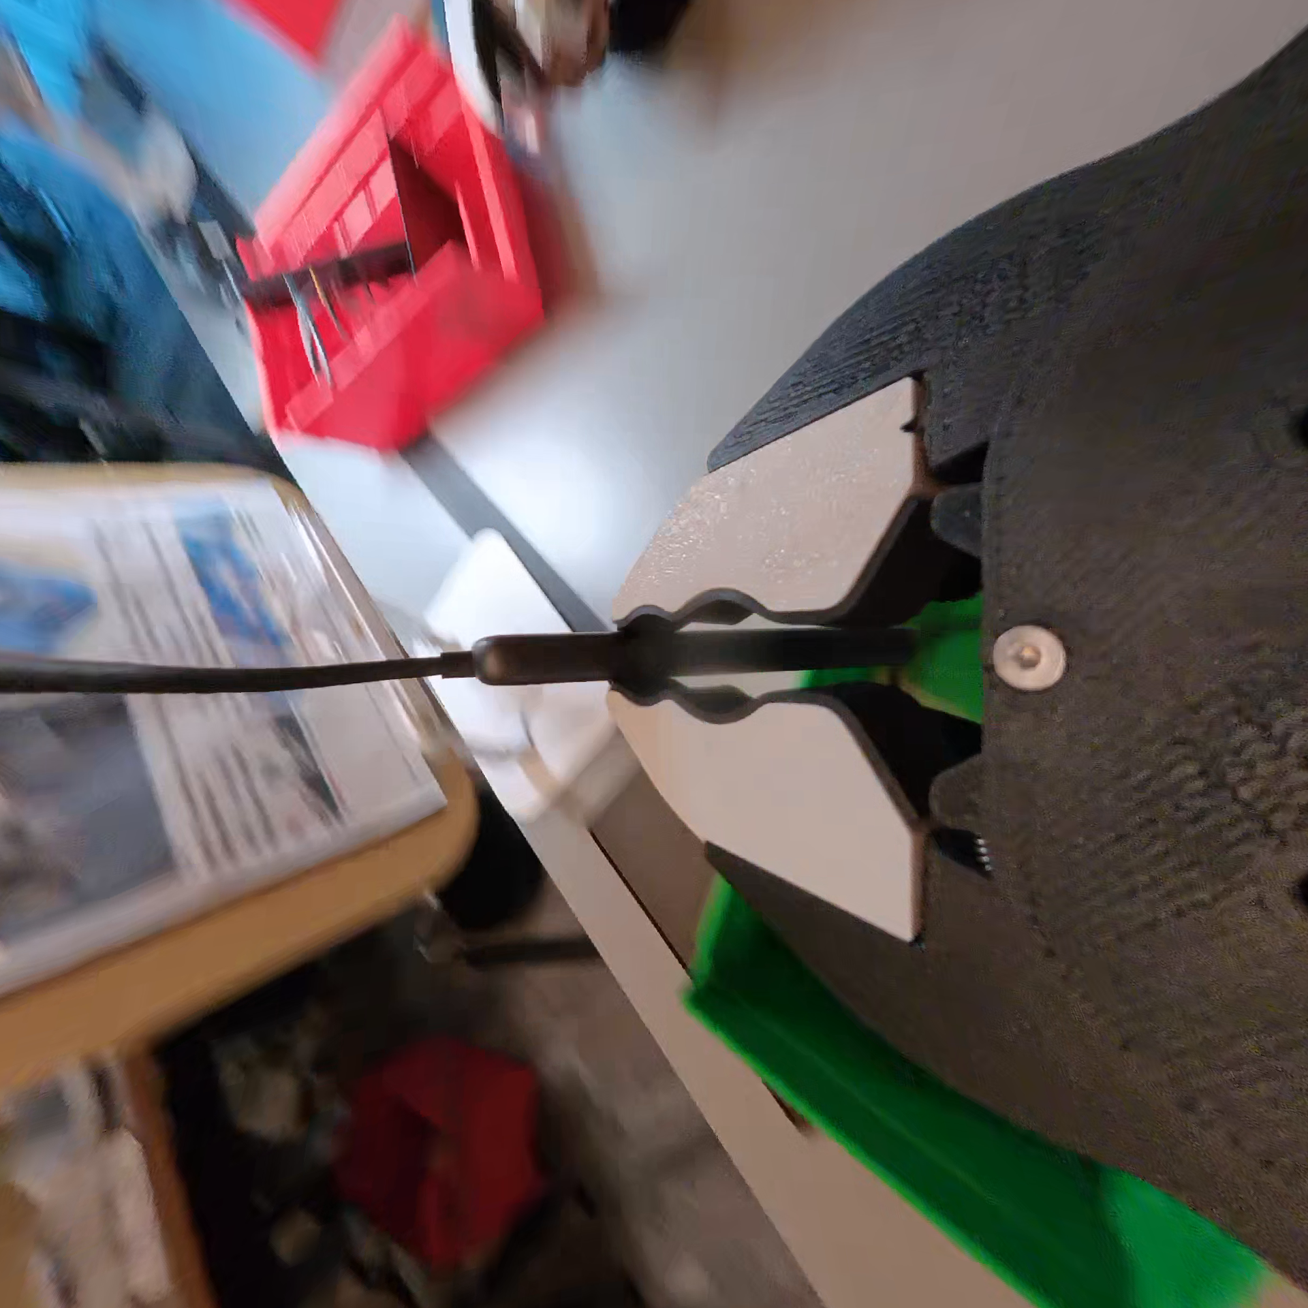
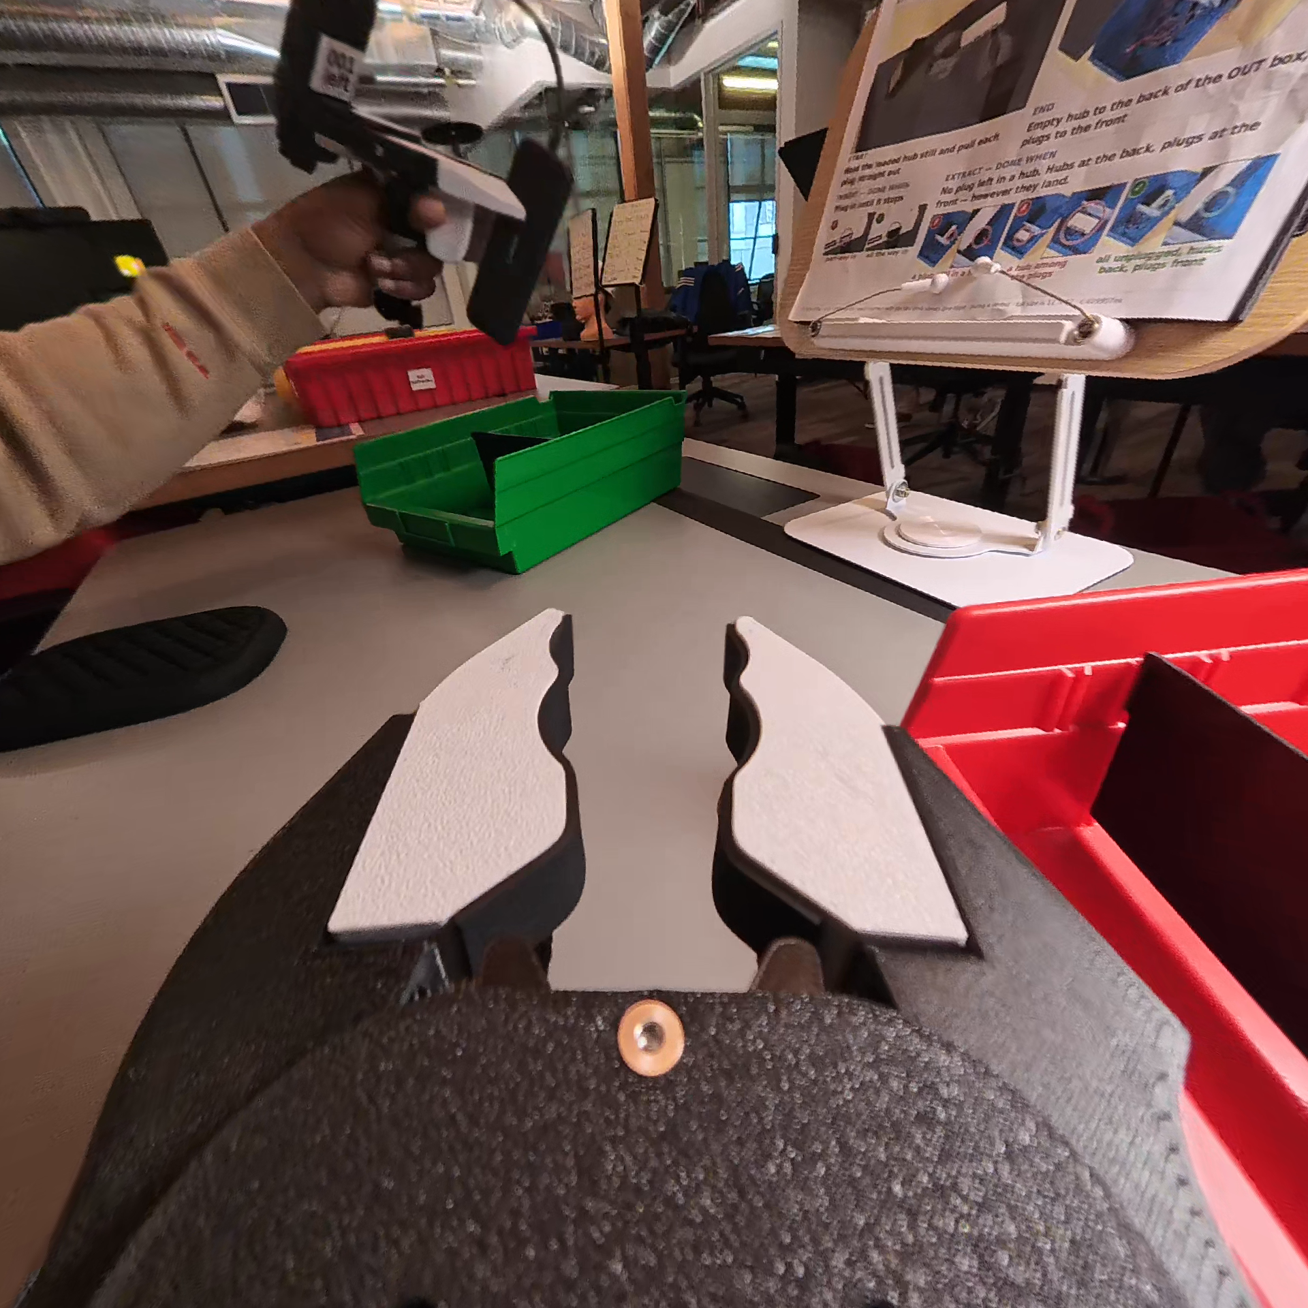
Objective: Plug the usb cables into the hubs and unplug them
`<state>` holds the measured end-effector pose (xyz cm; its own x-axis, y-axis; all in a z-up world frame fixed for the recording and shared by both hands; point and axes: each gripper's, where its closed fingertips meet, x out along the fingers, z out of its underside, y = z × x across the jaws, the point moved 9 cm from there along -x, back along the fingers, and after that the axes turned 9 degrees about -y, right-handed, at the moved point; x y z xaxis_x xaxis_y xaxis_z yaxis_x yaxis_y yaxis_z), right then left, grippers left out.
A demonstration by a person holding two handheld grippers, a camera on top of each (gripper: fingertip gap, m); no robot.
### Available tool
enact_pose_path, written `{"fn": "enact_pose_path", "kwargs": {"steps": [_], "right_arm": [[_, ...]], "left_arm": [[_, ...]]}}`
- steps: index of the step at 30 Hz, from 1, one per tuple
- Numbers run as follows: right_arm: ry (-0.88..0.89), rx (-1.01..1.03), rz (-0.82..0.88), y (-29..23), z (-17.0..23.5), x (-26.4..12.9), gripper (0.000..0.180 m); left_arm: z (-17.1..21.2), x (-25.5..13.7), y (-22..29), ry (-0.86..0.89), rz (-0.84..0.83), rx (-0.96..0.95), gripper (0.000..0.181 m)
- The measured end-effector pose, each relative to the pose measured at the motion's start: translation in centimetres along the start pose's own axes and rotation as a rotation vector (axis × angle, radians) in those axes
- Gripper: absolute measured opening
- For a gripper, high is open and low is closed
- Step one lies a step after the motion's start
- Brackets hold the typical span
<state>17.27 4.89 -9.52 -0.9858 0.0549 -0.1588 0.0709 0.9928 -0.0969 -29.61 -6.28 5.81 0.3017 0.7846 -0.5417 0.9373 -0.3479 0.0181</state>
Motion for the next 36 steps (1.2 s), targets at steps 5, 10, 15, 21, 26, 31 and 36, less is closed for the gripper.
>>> {"fn": "enact_pose_path", "kwargs": {"steps": [5,10,15,21,26,31,36], "right_arm": [[-0.011,-0.050,-0.049,-2.1,-1.1,1.4,0.041],[-0.003,-0.079,-0.255,-6.7,-4.9,4.6,0.048],[-0.025,0.028,-0.406,-10.1,-3.8,8.7,0.052],[0.002,0.086,-0.352,-9.0,-2.4,8.5,0.012],[0.104,-0.022,-0.105,-5.5,-5.0,4.9,0.012],[0.022,-0.231,0.202,-3.1,-5.5,2.6,0.012],[-0.247,-0.539,0.290,-4.0,-3.3,4.4,0.012]], "left_arm": [[1.1,1.6,10.4,0.278,0.490,-0.015,0.012],[2.9,5.5,17.6,0.509,0.844,-0.099,0.013],[4.7,8.8,20.0,0.552,0.907,-0.151,0.012],[5.8,10.1,19.7,0.486,0.900,-0.210,0.014],[6.7,10.2,18.3,0.262,0.830,-0.066,0.029],[7.0,10.4,20.6,0.169,0.608,0.262,0.027],[5.9,8.4,22.3,0.283,0.158,0.579,0.032]]}}
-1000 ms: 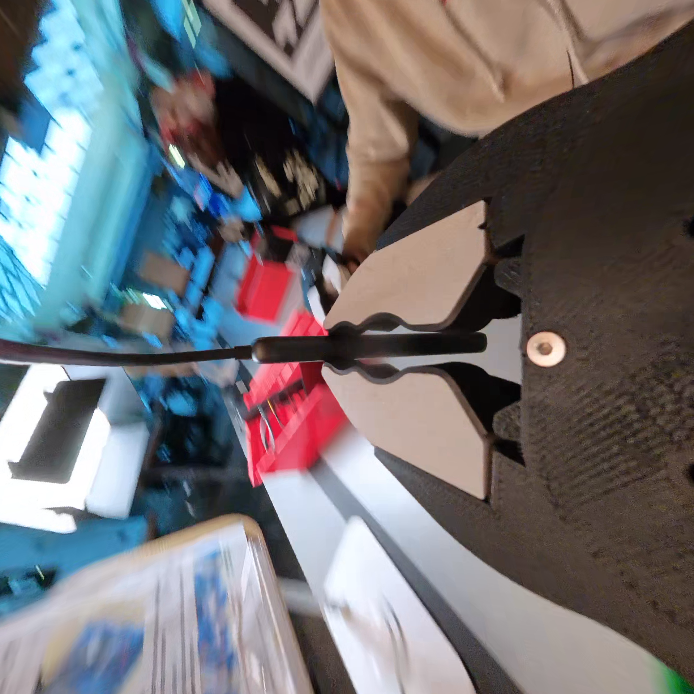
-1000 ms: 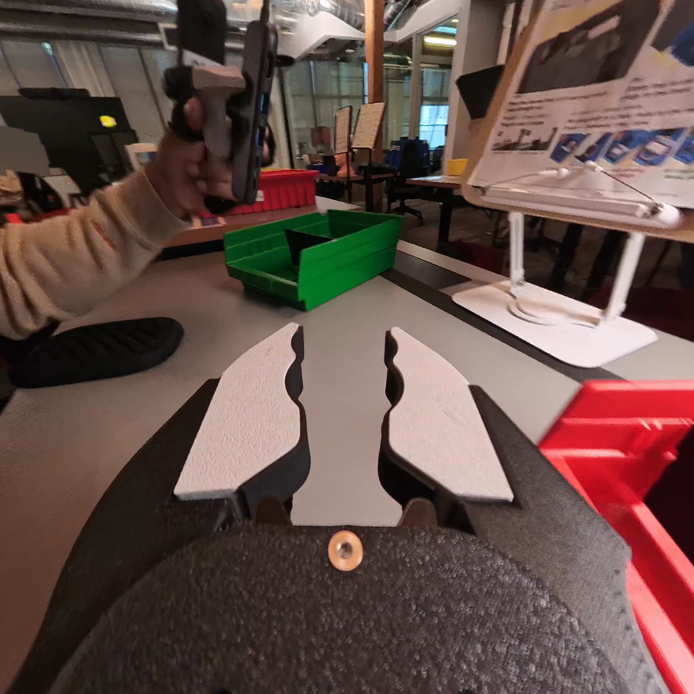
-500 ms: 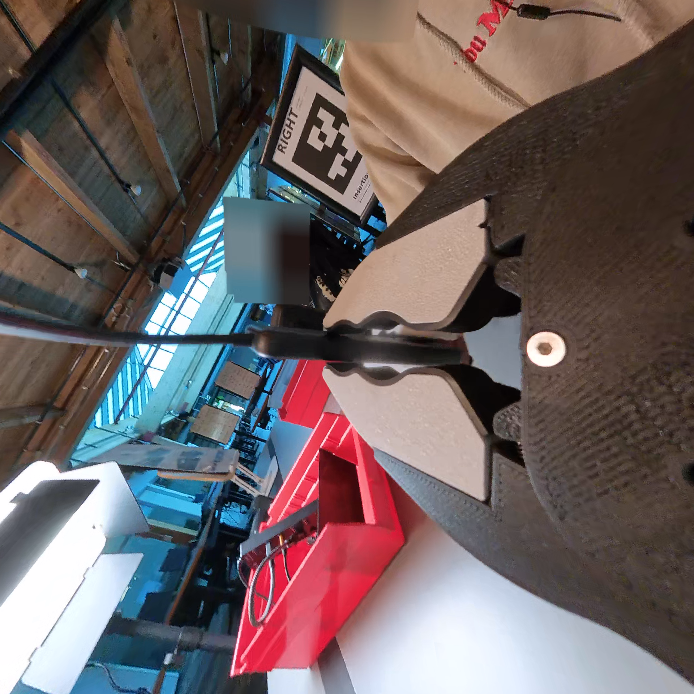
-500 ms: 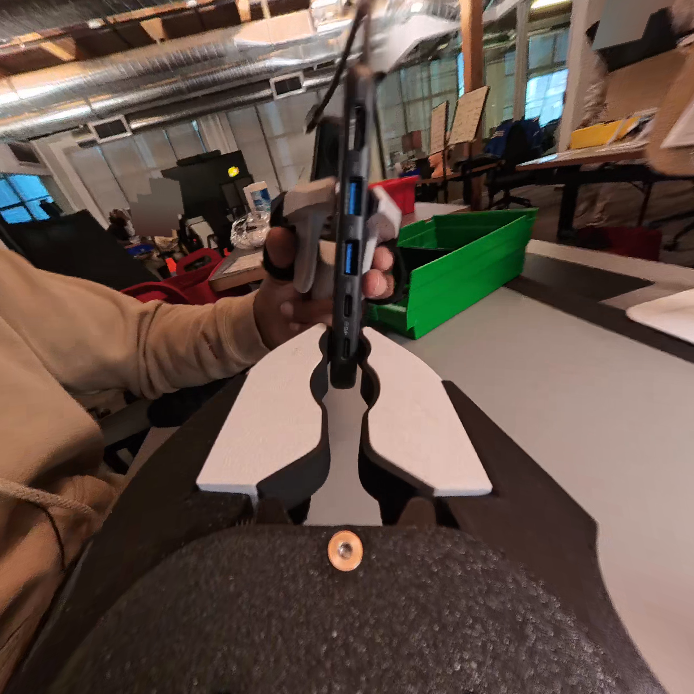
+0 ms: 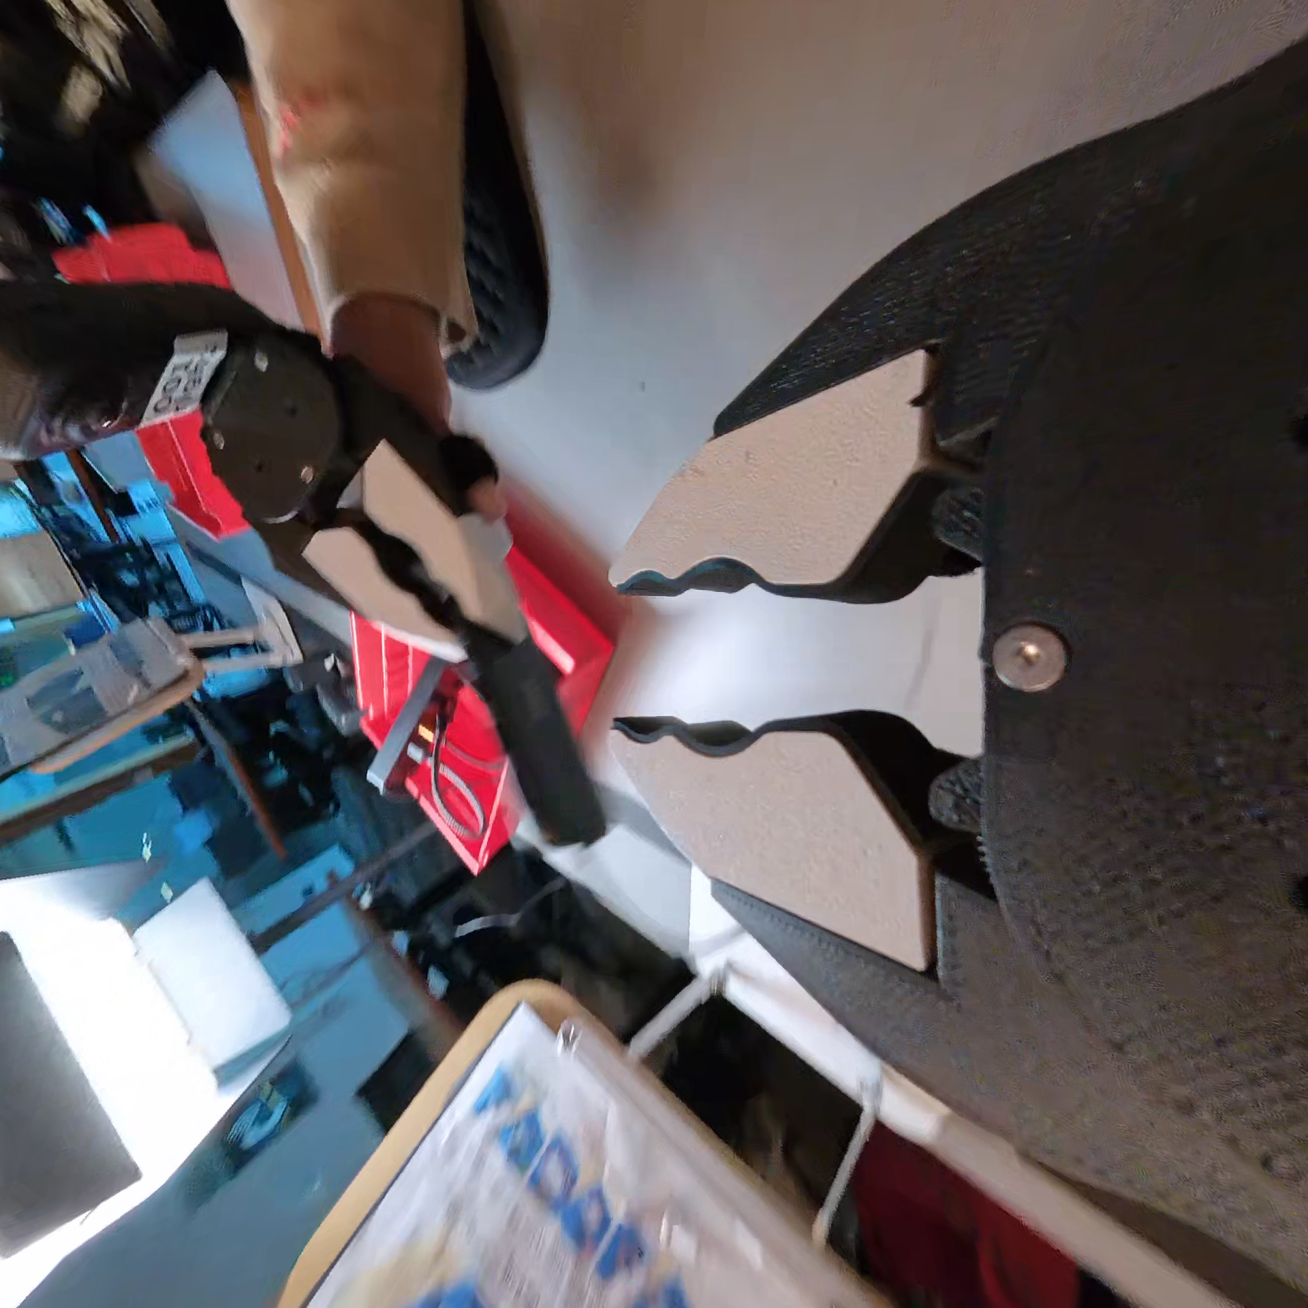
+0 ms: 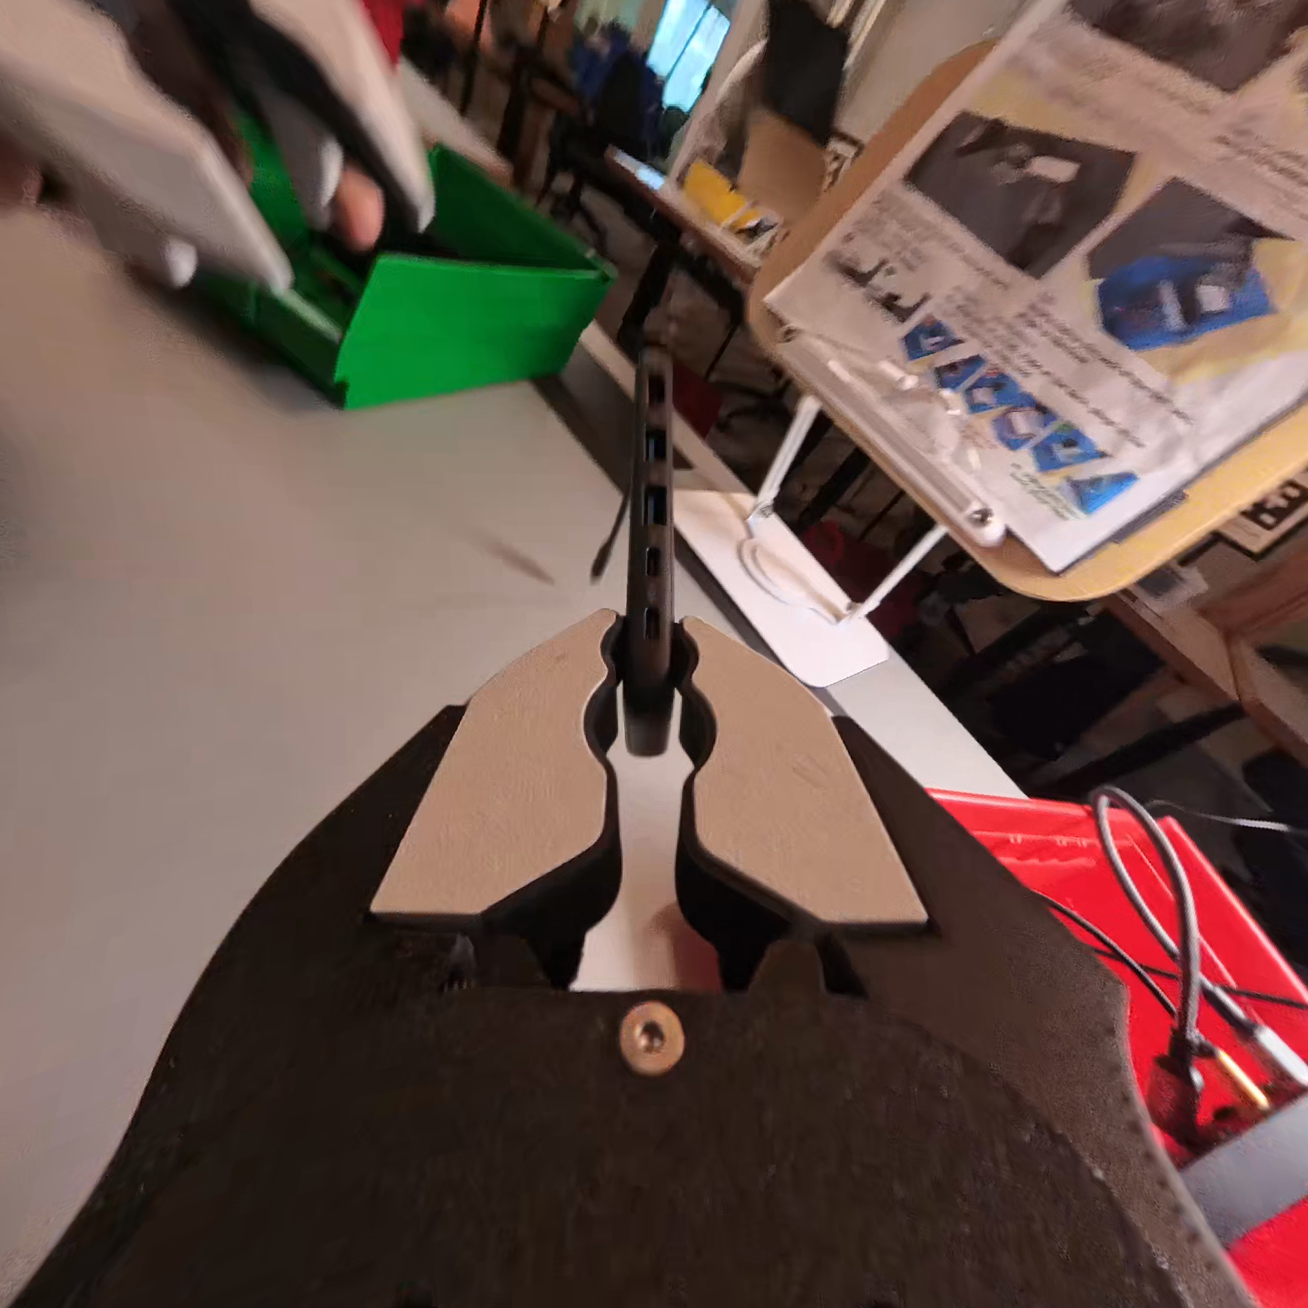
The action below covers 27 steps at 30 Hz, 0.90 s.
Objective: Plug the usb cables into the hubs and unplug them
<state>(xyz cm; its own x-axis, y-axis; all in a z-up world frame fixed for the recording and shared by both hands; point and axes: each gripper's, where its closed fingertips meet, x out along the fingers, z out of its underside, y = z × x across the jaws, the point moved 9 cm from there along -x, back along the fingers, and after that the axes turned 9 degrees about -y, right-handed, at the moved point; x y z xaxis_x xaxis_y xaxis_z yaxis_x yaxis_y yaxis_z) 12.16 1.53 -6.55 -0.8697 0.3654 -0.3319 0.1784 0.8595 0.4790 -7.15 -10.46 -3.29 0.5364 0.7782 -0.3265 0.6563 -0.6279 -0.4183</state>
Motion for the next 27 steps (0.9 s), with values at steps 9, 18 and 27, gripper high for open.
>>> {"fn": "enact_pose_path", "kwargs": {"steps": [9,18,27], "right_arm": [[0.033,-0.234,-0.165,-5.3,-1.6,0.9,0.012],[0.339,0.082,-0.269,-3.5,-2.9,-1.0,0.025],[0.446,0.401,-0.608,-2.1,-1.9,-0.8,0.046]], "left_arm": [[3.6,2.2,0.5,-0.268,-0.029,0.185,0.047],[3.3,2.1,1.2,-0.088,0.084,0.088,0.015],[2.6,2.3,0.9,0.324,0.458,-0.466,0.012]]}}
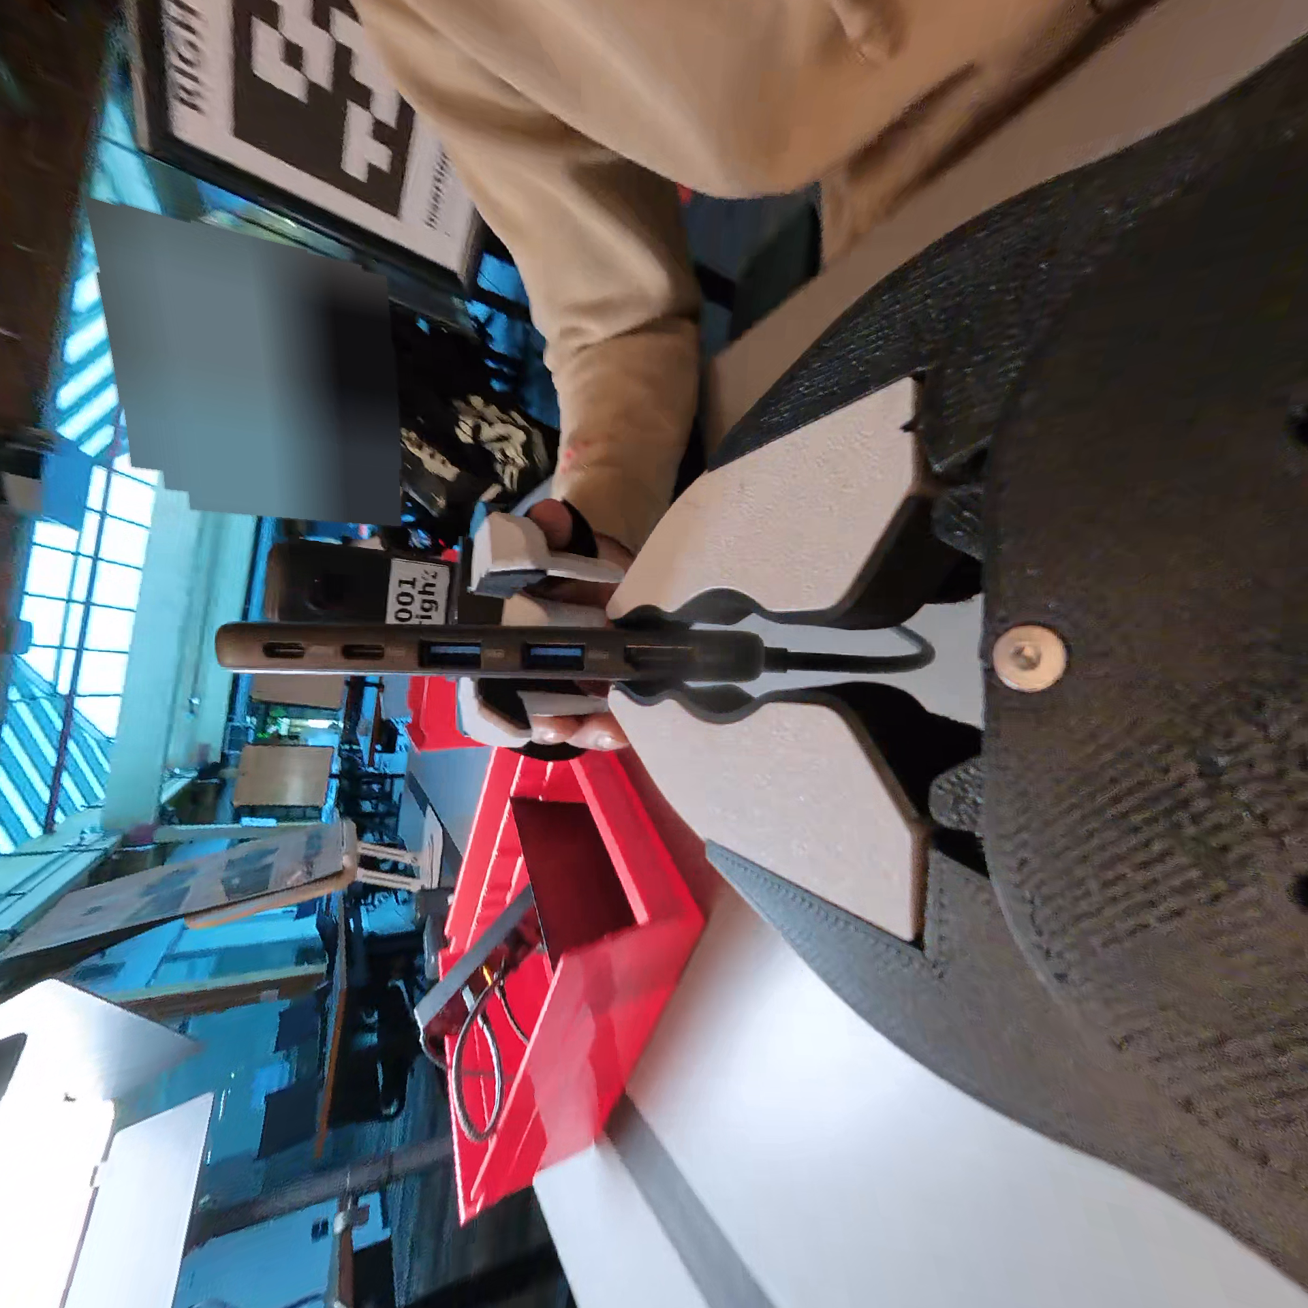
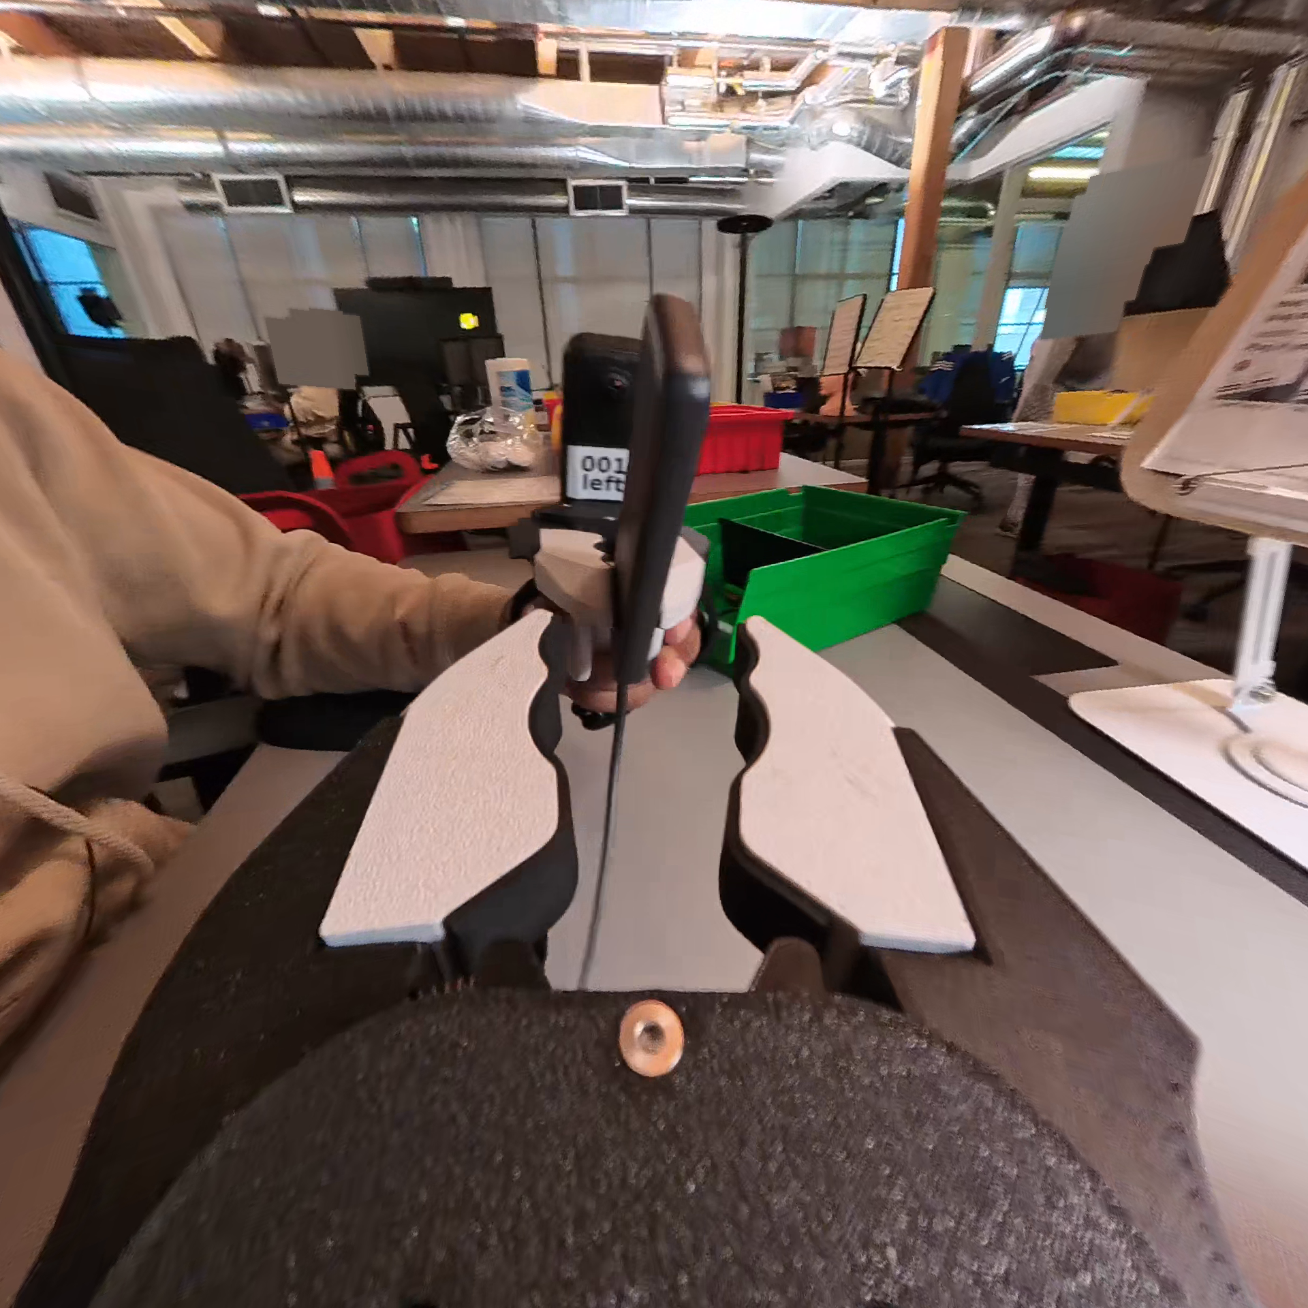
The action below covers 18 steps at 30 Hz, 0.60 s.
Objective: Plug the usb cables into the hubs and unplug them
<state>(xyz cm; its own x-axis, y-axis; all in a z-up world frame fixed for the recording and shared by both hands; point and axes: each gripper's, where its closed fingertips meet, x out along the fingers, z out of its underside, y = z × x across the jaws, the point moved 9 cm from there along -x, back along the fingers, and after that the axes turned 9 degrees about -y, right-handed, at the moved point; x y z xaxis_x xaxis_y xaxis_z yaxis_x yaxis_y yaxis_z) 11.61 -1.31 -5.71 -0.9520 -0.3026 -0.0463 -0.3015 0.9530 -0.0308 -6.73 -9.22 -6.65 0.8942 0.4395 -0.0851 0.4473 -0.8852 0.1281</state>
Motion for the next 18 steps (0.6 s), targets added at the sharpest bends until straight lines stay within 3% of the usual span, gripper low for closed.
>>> {"fn": "enact_pose_path", "kwargs": {"steps": [3,7,18], "right_arm": [[-0.013,0.006,-0.042,-0.9,0.3,1.0,0.043],[0.007,0.030,-0.048,-1.0,0.7,1.3,0.014],[0.043,-0.013,-0.097,-0.8,0.4,0.1,0.011]], "left_arm": [[0.5,0.9,0.3,0.035,0.061,-0.061,0.012],[1.2,2.0,0.8,0.020,0.093,-0.090,0.012],[1.0,1.5,1.0,-0.073,0.057,0.009,0.014]]}}
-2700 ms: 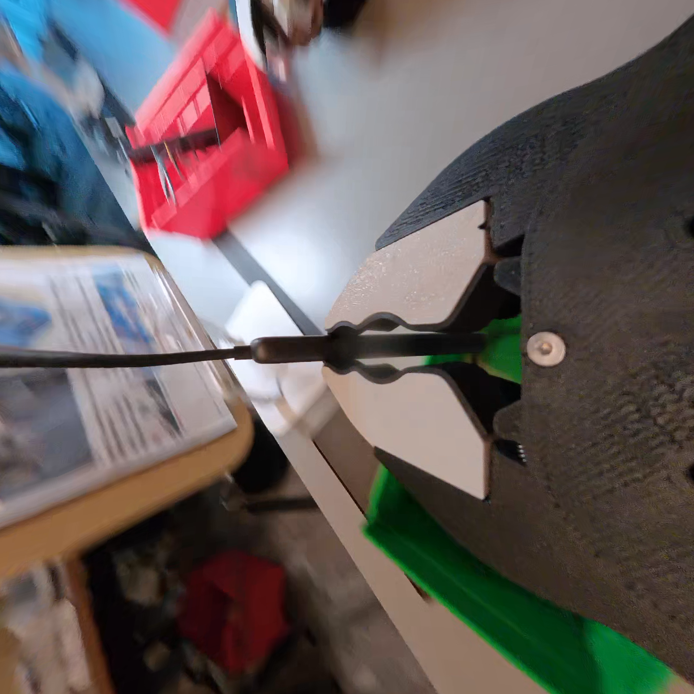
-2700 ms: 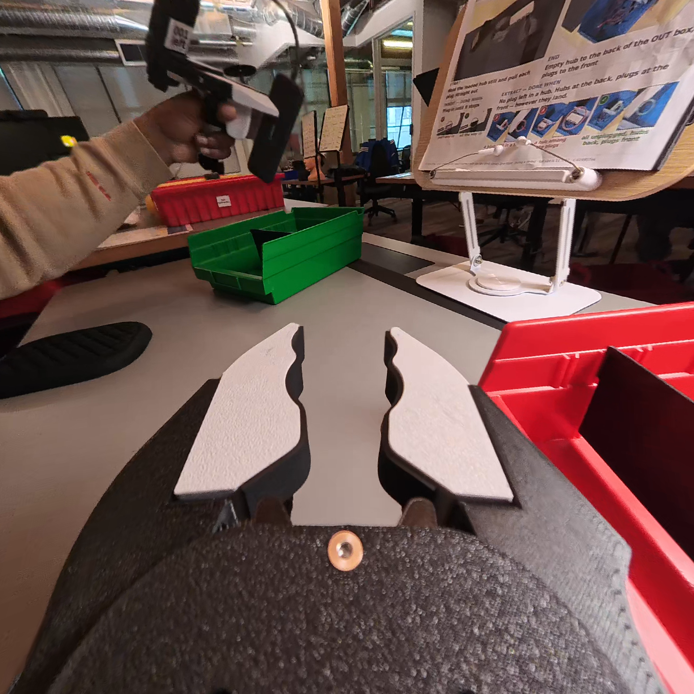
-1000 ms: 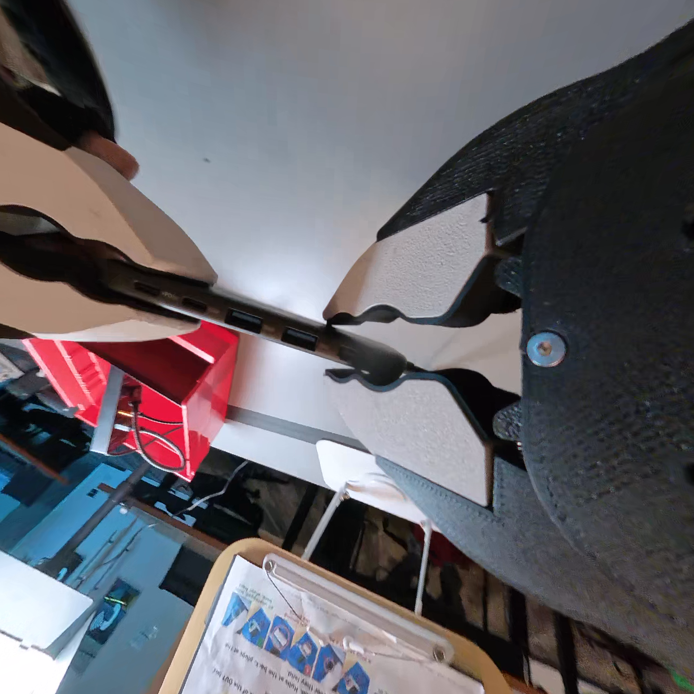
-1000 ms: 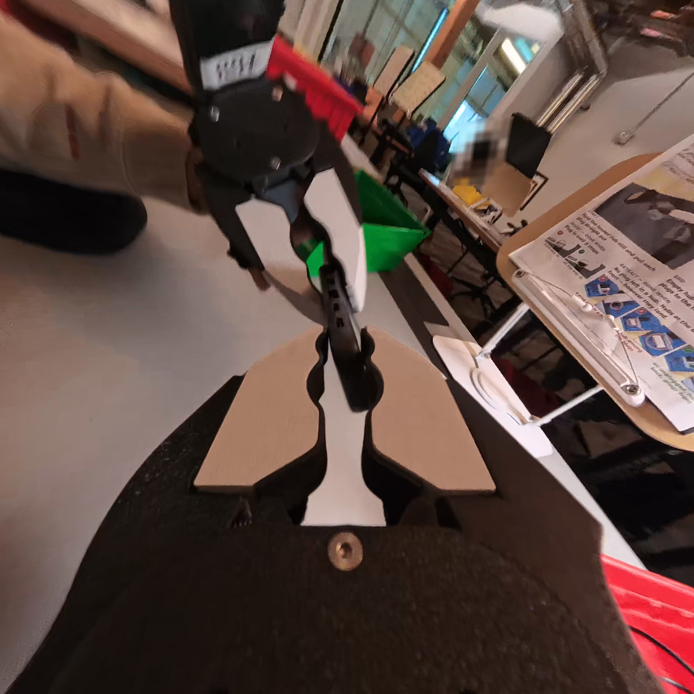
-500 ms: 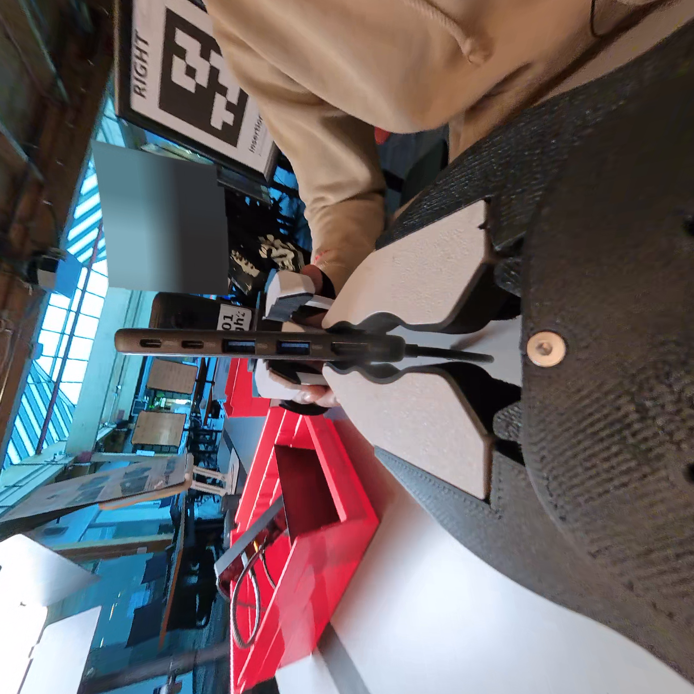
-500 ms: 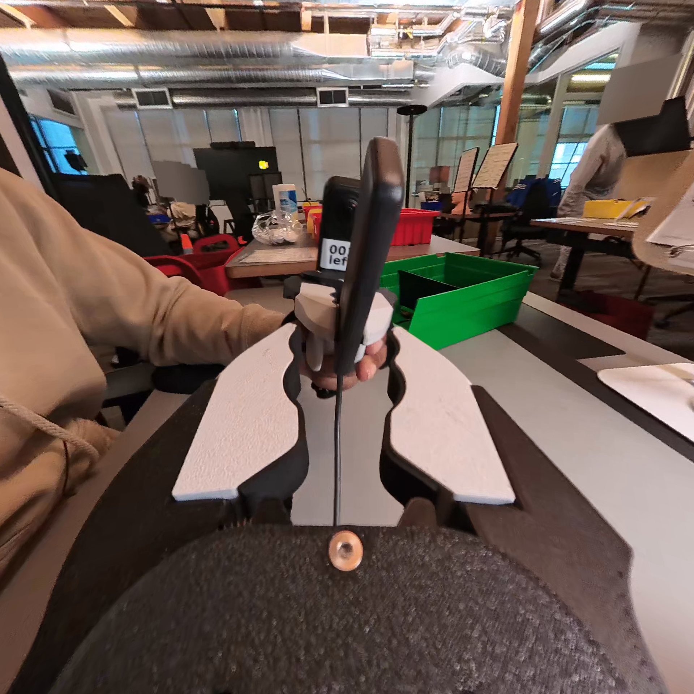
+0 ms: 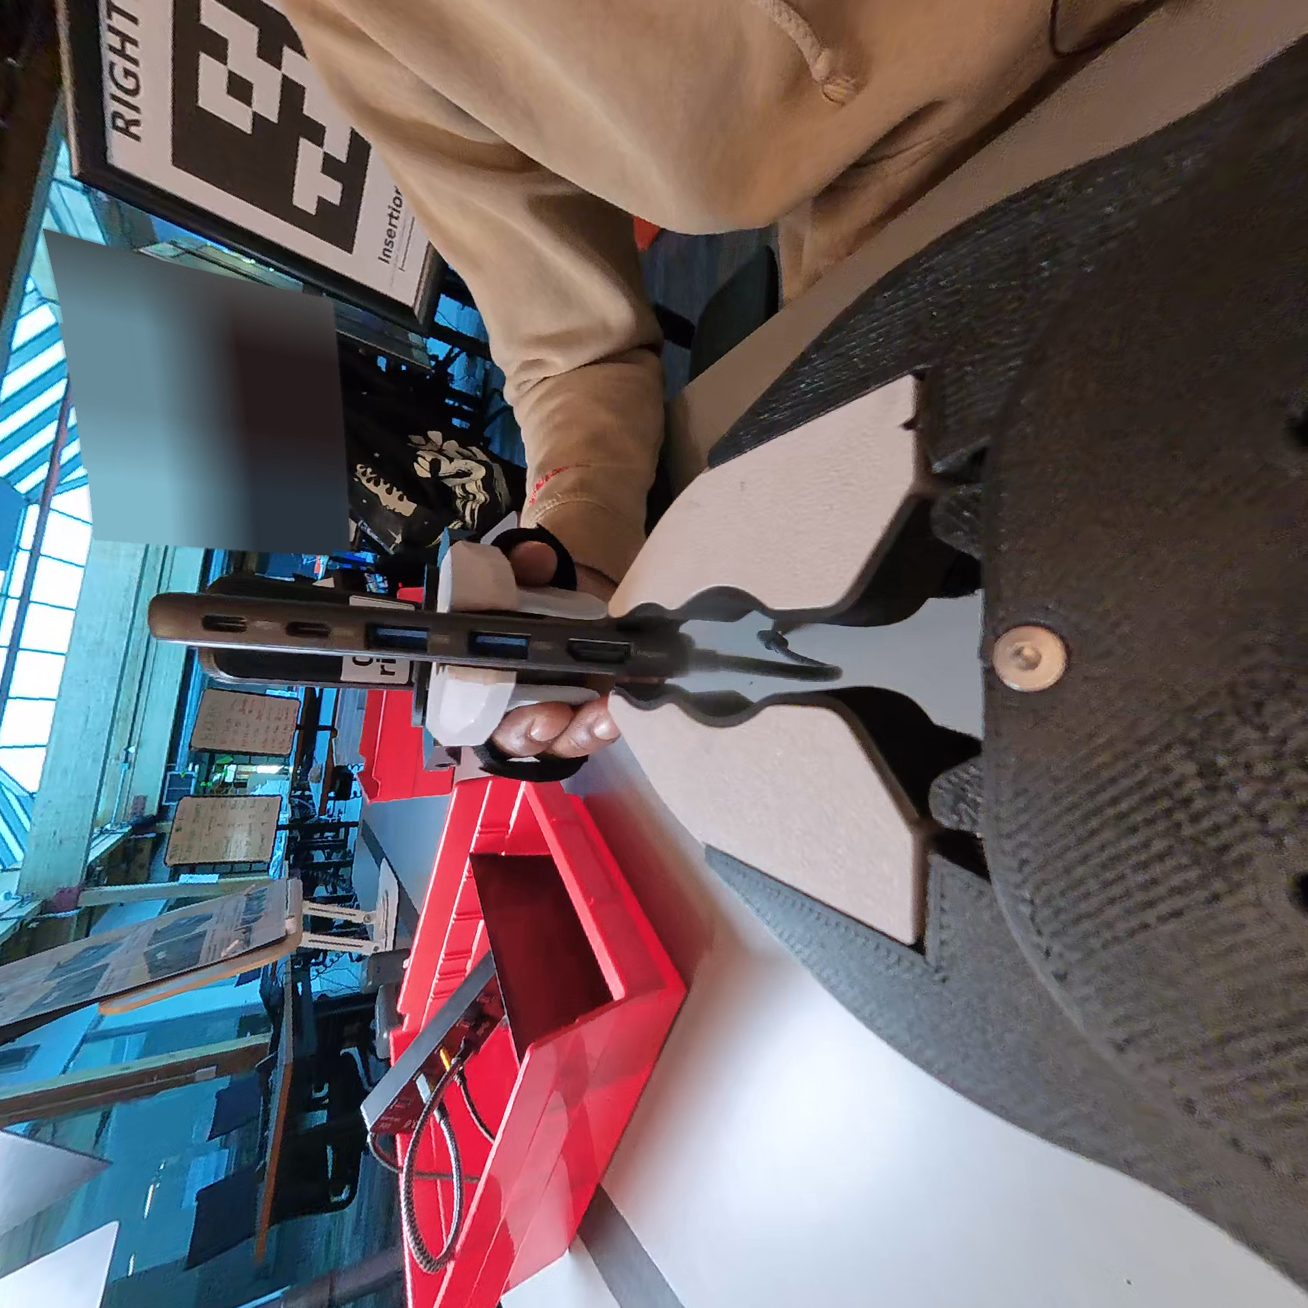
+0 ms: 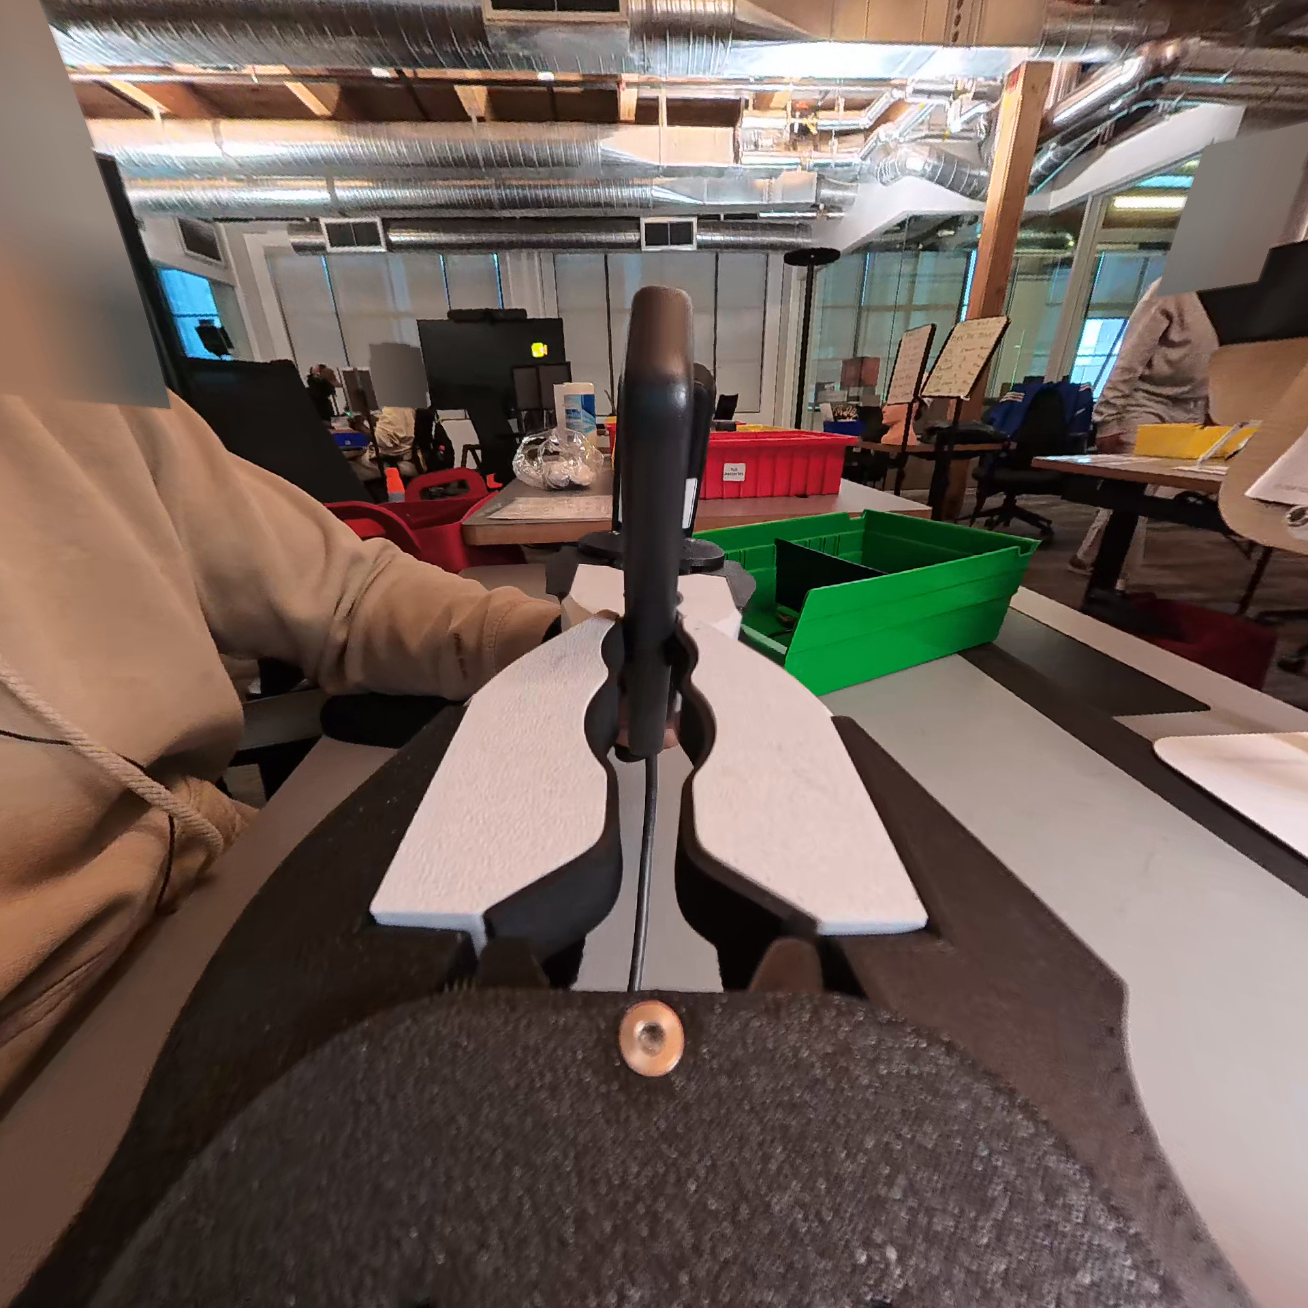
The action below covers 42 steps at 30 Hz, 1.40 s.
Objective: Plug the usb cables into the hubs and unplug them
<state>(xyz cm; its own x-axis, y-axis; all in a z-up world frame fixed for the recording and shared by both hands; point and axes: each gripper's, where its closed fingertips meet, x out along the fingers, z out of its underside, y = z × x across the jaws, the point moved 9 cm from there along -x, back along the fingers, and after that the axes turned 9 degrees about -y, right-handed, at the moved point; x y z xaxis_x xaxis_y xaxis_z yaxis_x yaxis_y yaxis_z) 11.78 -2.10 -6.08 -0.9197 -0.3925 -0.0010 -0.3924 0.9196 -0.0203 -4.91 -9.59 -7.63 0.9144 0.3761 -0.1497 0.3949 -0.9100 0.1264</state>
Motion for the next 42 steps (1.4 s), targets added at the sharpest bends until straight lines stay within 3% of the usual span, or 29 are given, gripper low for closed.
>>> {"fn": "enact_pose_path", "kwargs": {"steps": [5,16,32,42], "right_arm": [[0.005,-0.073,-0.017,-0.8,-0.1,0.2,0.012],[-0.244,-0.411,0.163,-2.8,0.8,2.3,0.017],[-0.278,-0.470,0.224,-2.7,1.1,2.3,0.012],[-0.274,-0.577,0.333,-2.7,0.5,1.8,0.012]], "left_arm": [[0.0,-0.1,0.5,-0.022,0.037,0.069,0.012],[1.1,-0.9,0.5,-0.136,-0.004,0.326,0.012],[1.6,-1.4,-0.4,-0.184,-0.115,0.377,0.015],[0.5,-2.8,-1.2,-0.123,-0.174,0.275,0.023]]}}
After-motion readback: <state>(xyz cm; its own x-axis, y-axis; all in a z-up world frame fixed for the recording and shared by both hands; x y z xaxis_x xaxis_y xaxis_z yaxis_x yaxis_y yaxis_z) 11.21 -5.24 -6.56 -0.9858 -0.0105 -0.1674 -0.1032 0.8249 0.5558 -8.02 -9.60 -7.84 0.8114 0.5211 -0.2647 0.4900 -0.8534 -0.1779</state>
